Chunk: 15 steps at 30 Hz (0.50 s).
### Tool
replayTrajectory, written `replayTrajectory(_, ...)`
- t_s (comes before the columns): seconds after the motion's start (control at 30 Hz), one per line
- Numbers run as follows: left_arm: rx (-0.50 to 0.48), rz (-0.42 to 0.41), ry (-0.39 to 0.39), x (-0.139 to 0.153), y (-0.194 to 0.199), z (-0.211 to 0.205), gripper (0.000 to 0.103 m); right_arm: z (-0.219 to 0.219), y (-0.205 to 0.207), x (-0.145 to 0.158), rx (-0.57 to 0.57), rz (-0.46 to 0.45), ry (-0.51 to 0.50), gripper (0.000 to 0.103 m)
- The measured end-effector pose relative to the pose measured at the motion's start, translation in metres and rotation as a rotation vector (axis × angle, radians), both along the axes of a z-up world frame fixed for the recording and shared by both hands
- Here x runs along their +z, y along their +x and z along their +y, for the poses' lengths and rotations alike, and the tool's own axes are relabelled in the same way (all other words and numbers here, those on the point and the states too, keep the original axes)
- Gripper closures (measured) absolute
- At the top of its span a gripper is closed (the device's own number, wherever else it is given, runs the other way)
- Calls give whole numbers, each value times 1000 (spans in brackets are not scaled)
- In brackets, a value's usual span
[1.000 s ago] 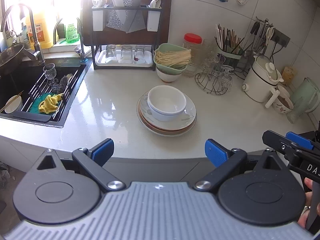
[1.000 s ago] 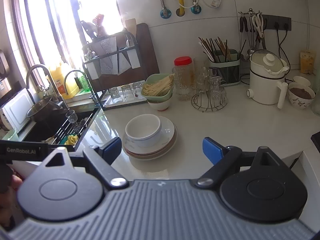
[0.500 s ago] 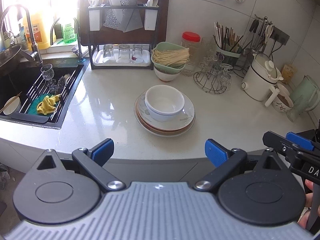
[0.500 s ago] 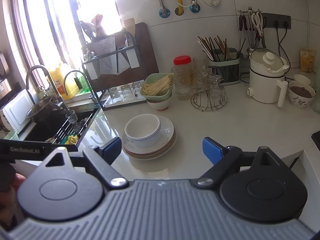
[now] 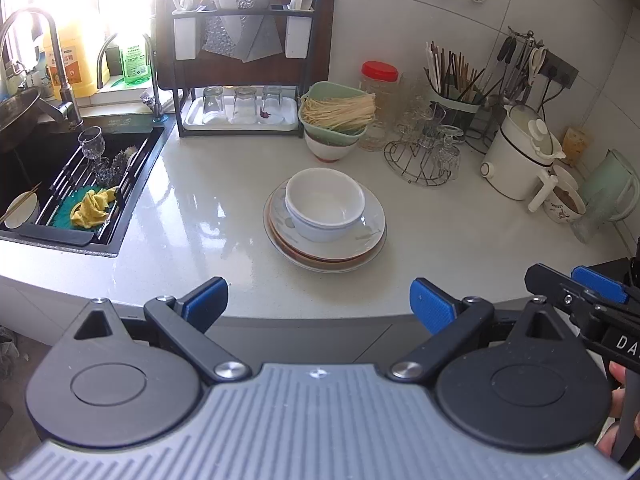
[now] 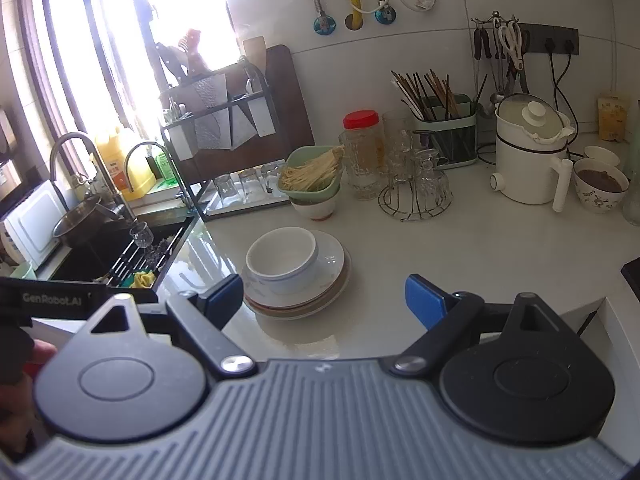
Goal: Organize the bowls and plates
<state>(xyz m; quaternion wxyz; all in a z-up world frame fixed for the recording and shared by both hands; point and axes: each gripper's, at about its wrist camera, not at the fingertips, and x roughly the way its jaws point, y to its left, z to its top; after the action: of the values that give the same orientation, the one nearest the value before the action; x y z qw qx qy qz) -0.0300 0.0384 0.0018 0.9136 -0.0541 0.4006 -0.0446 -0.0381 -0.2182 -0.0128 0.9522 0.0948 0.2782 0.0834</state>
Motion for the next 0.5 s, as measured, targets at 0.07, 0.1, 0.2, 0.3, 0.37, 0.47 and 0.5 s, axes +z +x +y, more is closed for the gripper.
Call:
replayTrajectory(0.07, -5, 2, 3, 0, 0, 0, 4, -1, -1, 0, -4, -2, 4, 14)
replayTrajectory(0.1, -5, 4, 4, -1, 0, 0, 4, -1, -1, 0, -5, -1, 5, 14)
replayTrajectory(0.2, -5, 4, 1, -1, 0, -1, 4, 0, -2, -2, -4, 2, 6, 14)
replayTrajectory(0.3, -6, 5, 0, -1, 0, -1, 4, -1, -2, -2, -8, 5, 7, 14)
replayTrajectory(0.37, -8, 3, 4, -1, -1, -2, 3, -1, -2, -2, -13, 3, 9, 14)
replayTrajectory(0.47, -8, -4, 8, 0, -1, -2, 2, -2, -2, -2, -13, 4, 9, 14)
replayTrajectory(0.5, -7, -7, 11, 1, -1, -4, 2, -2, -2, -2, -12, 4, 9, 14)
